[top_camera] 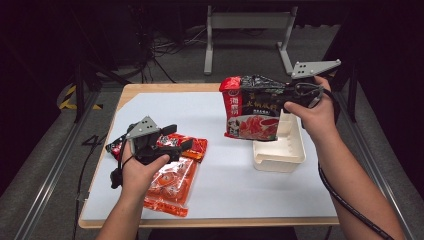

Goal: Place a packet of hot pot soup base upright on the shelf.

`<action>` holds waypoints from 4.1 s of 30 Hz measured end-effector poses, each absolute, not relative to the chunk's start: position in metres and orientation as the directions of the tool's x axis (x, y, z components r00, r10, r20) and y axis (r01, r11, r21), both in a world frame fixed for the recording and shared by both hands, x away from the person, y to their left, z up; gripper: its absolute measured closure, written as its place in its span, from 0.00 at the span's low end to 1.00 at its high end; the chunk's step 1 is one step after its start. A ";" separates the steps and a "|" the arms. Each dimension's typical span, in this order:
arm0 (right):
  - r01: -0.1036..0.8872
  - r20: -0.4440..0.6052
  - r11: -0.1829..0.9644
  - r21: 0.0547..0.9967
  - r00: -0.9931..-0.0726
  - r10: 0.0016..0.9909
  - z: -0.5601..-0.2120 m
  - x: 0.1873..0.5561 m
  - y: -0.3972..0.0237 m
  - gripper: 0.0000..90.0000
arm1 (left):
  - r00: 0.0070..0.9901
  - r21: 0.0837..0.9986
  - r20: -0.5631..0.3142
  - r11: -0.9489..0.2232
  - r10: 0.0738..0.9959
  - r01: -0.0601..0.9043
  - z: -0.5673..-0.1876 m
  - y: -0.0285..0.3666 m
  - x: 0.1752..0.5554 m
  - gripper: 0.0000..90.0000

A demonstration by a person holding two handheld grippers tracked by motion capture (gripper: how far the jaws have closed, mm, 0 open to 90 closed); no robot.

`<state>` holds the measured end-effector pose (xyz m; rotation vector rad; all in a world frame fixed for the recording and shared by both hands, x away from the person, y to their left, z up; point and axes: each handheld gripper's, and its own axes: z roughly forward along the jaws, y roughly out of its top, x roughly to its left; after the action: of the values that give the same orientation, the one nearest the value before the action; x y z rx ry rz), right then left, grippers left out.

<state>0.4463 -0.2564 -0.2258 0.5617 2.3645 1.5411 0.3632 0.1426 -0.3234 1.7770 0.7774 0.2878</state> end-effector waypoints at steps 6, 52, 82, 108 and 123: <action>0.163 -0.035 0.364 0.917 -0.876 0.481 -0.223 0.459 -0.268 0.90 | 0.751 0.917 -0.183 -0.166 0.634 0.364 -0.324 0.144 0.363 0.26; 0.139 -0.098 0.343 0.929 -0.802 0.590 -0.260 0.525 -0.326 0.89 | 0.703 0.900 -0.184 -0.171 0.687 0.402 -0.332 0.158 0.354 0.25; 0.191 -0.045 0.321 0.928 -0.797 0.602 -0.296 0.532 -0.327 0.85 | 0.684 0.886 -0.194 -0.173 0.704 0.429 -0.337 0.162 0.352 0.24; 0.292 0.020 0.302 0.908 -0.748 0.664 -0.323 0.528 -0.337 0.80 | 0.688 0.881 -0.198 -0.181 0.698 0.438 -0.339 0.161 0.354 0.23; 0.331 0.035 0.290 0.898 -0.711 0.702 -0.335 0.520 -0.358 0.79 | 0.691 0.877 -0.199 -0.189 0.695 0.442 -0.340 0.157 0.355 0.22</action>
<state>0.5204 -0.3575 -0.3352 0.9312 2.1984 1.3939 0.3550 0.1572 -0.3402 1.8281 0.8975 0.2948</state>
